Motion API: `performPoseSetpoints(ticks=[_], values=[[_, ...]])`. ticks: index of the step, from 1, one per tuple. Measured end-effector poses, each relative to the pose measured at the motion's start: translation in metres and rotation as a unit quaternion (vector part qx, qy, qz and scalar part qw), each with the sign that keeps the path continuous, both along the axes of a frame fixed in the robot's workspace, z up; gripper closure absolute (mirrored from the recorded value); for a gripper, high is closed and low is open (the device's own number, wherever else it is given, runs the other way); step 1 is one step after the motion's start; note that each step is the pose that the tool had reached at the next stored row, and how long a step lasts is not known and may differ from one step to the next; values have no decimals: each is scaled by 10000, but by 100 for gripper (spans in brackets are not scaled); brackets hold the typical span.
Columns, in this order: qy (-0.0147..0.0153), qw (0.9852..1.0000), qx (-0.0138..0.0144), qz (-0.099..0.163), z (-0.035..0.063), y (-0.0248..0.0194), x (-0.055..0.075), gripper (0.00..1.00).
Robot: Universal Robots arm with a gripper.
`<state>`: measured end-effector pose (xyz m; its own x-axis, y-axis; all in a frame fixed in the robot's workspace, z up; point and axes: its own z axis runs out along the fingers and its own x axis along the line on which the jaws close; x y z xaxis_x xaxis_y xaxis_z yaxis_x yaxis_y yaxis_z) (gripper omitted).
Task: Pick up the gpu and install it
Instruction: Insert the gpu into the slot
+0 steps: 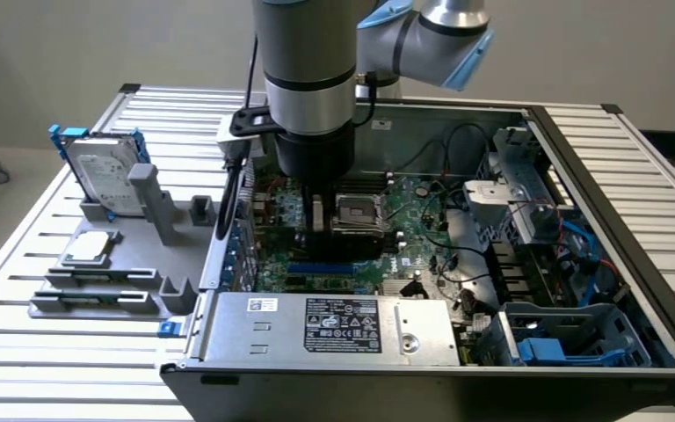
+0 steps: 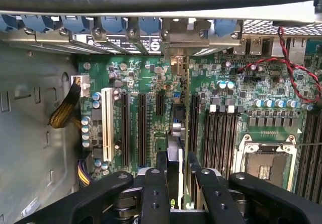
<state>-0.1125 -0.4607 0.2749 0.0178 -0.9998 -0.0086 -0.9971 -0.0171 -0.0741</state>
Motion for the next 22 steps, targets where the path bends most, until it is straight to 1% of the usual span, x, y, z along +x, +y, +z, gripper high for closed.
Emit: performPoseSetpoints(ticks=[5, 7, 13, 22], values=[[3, 10000, -1, -6, -20, 0, -2, 74], [10, 10000, -1, -8, -24, 0, -2, 74], [41, 10000, 0, -8, -33, 0, -2, 74], [104, 9999, 0, -8, -47, -1, -2, 74]])
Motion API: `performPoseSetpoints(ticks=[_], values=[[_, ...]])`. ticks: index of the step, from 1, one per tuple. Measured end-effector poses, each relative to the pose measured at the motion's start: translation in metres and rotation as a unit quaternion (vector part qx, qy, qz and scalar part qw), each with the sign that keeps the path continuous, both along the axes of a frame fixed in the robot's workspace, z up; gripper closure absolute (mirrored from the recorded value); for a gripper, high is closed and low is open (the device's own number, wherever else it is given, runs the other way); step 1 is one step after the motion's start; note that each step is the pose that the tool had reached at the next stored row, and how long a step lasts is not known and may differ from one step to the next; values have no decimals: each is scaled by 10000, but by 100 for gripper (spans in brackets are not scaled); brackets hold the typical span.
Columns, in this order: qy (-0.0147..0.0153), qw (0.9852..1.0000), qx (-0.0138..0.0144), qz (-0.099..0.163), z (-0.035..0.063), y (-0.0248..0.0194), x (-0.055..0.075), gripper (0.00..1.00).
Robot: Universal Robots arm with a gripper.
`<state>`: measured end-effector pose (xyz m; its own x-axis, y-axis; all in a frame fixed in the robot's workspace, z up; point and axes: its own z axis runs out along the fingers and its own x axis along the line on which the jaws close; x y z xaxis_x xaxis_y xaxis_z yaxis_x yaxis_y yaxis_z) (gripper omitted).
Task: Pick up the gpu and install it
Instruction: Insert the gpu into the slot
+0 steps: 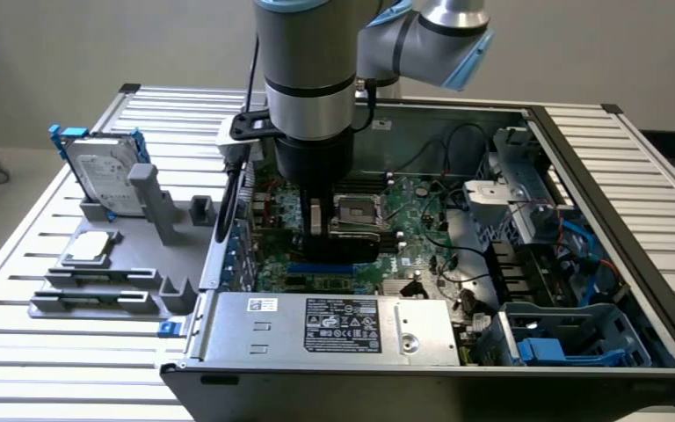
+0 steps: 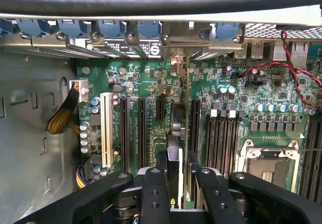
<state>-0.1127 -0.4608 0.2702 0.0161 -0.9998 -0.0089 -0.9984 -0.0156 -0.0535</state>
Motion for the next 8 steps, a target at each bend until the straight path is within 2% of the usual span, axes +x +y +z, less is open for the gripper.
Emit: performPoseSetpoints(ticks=[5, 8], values=[[13, 10000, 0, 0, -27, -1, 0, 74], [33, 10000, 0, 0, -44, -1, 2, 74]])
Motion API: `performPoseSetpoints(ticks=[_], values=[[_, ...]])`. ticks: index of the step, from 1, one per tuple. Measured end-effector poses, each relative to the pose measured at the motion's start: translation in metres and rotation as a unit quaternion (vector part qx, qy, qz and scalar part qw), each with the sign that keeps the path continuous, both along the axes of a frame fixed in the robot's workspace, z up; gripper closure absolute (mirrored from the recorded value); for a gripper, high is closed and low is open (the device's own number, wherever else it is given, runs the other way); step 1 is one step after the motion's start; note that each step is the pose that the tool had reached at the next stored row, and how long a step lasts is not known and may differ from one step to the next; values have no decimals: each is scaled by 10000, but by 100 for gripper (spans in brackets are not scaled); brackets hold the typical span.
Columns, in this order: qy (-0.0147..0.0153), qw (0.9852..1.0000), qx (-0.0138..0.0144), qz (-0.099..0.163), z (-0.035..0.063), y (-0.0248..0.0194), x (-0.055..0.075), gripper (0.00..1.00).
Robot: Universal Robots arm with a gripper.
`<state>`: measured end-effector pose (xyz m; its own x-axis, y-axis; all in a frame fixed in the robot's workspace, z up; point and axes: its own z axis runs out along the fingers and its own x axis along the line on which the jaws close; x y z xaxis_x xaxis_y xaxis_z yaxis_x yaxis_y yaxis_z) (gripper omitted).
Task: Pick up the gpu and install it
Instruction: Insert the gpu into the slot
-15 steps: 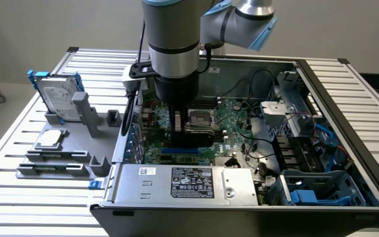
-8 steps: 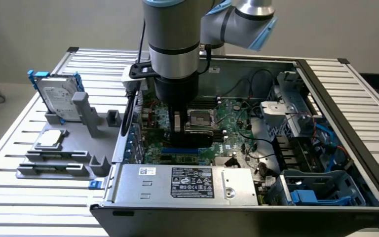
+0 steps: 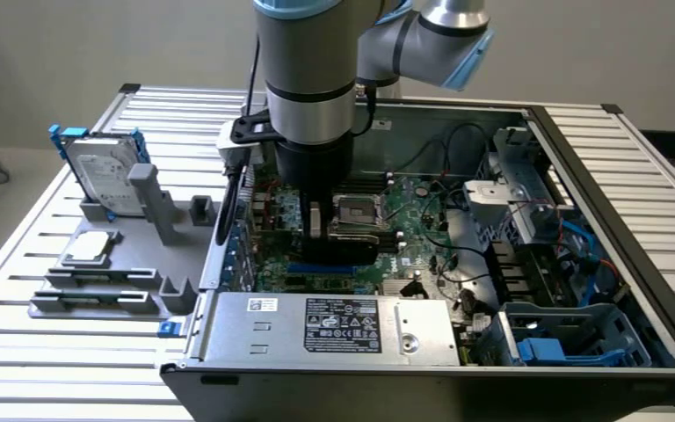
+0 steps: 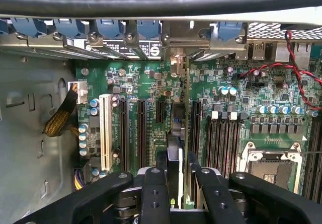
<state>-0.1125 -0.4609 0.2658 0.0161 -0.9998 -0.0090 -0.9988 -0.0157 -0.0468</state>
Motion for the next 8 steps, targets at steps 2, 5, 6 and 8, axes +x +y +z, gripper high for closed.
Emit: performPoseSetpoints(ticks=[2, 5, 6, 8], values=[[13, 10000, -1, 0, -5, 0, 6, 74], [29, 10000, 0, 0, -11, -1, 23, 74], [36, 10000, 0, 0, -14, -2, 28, 74], [54, 10000, 0, 0, -19, -6, 33, 74]])
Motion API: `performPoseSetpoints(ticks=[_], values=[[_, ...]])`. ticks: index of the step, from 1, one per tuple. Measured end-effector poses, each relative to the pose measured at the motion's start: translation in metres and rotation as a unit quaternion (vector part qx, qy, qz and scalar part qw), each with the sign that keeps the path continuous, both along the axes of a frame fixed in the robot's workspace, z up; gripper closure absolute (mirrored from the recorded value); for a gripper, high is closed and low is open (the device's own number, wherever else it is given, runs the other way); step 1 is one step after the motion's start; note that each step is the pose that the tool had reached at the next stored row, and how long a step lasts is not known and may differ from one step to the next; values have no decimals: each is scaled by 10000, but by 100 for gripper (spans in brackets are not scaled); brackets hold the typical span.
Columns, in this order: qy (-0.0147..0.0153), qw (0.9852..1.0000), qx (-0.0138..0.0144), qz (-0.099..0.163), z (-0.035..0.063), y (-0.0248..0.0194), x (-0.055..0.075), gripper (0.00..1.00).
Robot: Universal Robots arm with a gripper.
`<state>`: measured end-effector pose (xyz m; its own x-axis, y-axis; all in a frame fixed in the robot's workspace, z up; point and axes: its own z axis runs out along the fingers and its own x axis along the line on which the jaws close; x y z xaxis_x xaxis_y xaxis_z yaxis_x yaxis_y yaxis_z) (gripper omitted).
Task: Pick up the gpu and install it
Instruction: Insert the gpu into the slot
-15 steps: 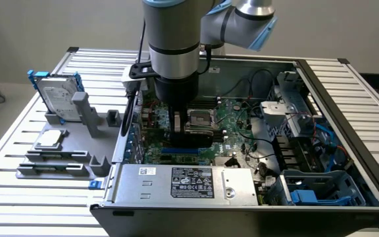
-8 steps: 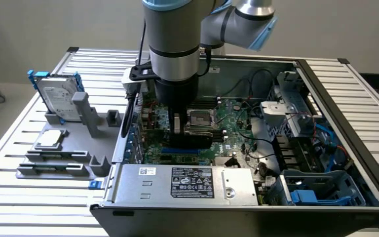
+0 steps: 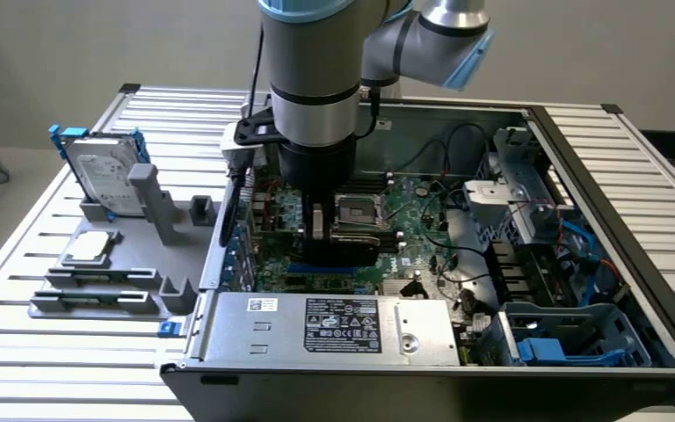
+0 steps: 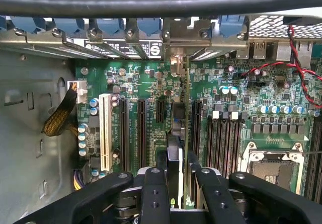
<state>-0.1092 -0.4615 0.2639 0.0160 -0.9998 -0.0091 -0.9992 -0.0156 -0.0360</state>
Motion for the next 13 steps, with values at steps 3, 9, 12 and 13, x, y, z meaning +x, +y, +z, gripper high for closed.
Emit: performPoseSetpoints(ticks=[3, 9, 12, 13], values=[[22, 10000, 1, -2, -11, -3, 1, 74], [59, 10000, -1, -2, -28, -7, 13, 74], [76, 10000, 0, -2, -36, -7, 28, 74], [80, 10000, 0, -2, -38, -8, 31, 74]])
